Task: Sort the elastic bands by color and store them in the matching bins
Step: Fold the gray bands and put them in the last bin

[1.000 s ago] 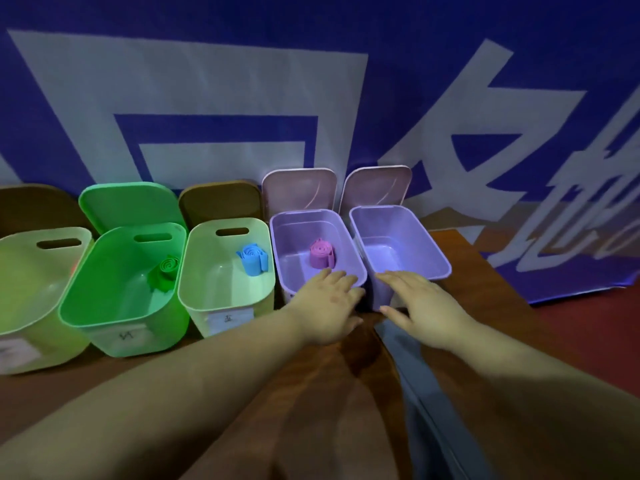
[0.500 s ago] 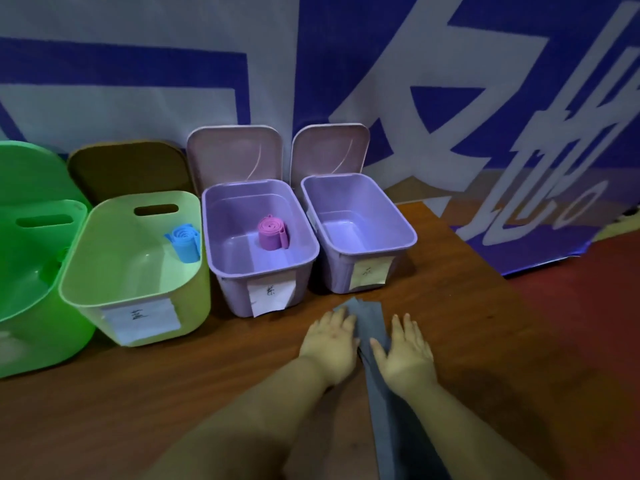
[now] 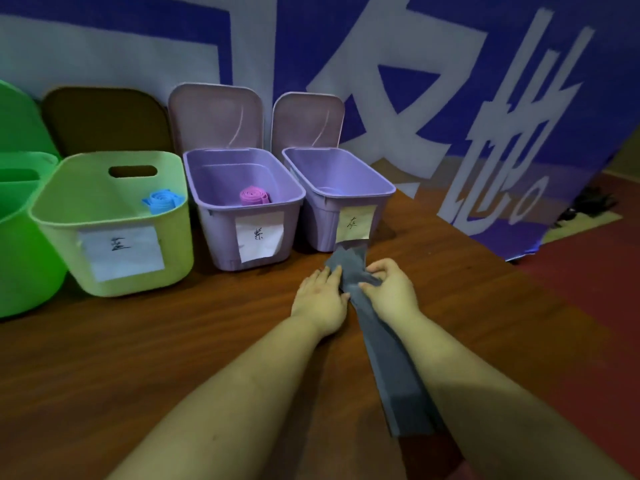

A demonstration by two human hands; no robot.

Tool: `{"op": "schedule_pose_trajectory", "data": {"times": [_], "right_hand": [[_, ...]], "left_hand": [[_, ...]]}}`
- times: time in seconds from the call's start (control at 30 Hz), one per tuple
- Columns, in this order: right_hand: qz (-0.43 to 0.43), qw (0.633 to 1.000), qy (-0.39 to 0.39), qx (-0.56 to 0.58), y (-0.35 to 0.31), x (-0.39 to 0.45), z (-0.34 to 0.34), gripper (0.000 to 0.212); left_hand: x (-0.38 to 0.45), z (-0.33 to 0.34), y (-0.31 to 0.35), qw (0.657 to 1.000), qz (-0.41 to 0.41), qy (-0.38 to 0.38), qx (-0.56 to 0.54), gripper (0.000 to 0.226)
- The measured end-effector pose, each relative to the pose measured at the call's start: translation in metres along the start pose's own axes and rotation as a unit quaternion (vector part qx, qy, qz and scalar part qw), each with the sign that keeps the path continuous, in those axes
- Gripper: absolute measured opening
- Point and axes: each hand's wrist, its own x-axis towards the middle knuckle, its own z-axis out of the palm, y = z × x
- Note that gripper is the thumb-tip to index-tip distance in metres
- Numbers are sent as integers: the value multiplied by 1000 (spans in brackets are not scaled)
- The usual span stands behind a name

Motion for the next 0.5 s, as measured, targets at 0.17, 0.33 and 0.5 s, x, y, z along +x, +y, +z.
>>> {"op": "schedule_pose_trajectory", "data": {"times": [0.17, 0.33, 0.5], "right_hand": [[-53, 992, -1, 113, -36, -40, -14, 27], [-139, 977, -50, 152, -87, -101, -33, 30], [-195, 963, -54, 180, -123, -160, -52, 30]], "left_hand": [[-57, -22, 13, 881, -65, 50, -465, 61], [-114, -76, 27, 646, -193, 46, -737, 46], [-163, -116, 30, 640, -110, 69, -757, 37]]}}
